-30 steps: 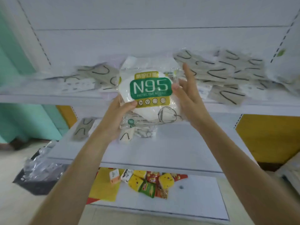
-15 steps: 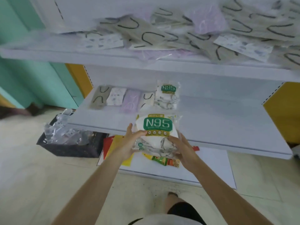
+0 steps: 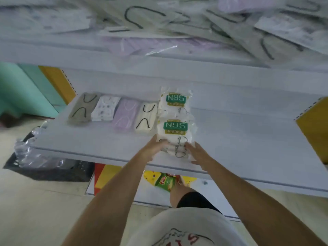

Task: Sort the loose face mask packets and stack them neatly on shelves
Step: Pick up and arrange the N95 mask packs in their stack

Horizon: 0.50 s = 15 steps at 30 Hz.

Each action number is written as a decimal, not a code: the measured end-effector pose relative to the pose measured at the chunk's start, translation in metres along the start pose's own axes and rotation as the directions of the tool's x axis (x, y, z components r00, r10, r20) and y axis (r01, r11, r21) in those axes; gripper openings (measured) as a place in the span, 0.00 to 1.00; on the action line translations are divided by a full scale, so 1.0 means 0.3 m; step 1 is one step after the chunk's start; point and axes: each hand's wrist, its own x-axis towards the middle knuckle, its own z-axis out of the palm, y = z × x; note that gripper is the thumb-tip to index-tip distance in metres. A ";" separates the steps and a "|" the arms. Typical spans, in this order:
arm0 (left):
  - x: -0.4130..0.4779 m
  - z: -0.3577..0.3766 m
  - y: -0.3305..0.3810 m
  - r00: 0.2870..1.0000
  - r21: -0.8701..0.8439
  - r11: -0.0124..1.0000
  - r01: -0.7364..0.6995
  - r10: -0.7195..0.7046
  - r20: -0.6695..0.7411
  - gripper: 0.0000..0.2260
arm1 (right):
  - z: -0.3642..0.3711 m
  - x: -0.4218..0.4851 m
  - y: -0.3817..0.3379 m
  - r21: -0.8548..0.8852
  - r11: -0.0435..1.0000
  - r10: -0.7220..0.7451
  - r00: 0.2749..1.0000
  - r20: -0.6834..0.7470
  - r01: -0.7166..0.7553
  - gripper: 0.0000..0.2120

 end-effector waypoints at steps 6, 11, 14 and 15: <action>0.160 0.027 -0.014 0.987 -0.152 0.982 -0.115 0.094 -0.133 0.26 | 0.027 0.184 -0.051 -0.019 0.993 -0.116 0.993 -0.017 0.116 0.13; 0.168 0.022 0.002 0.971 -0.236 0.948 -0.216 0.184 -0.150 0.25 | 0.027 0.209 -0.057 0.132 0.988 -0.080 0.997 -0.005 0.080 0.15; 0.130 0.003 -0.011 0.976 -0.117 0.974 -0.196 0.183 -0.118 0.30 | 0.015 0.162 -0.033 0.132 0.990 -0.027 0.995 -0.098 0.039 0.30; 0.110 -0.008 -0.013 0.975 -0.055 0.979 -0.195 0.188 -0.115 0.32 | 0.012 0.138 -0.026 0.071 0.997 -0.025 0.991 -0.129 0.034 0.32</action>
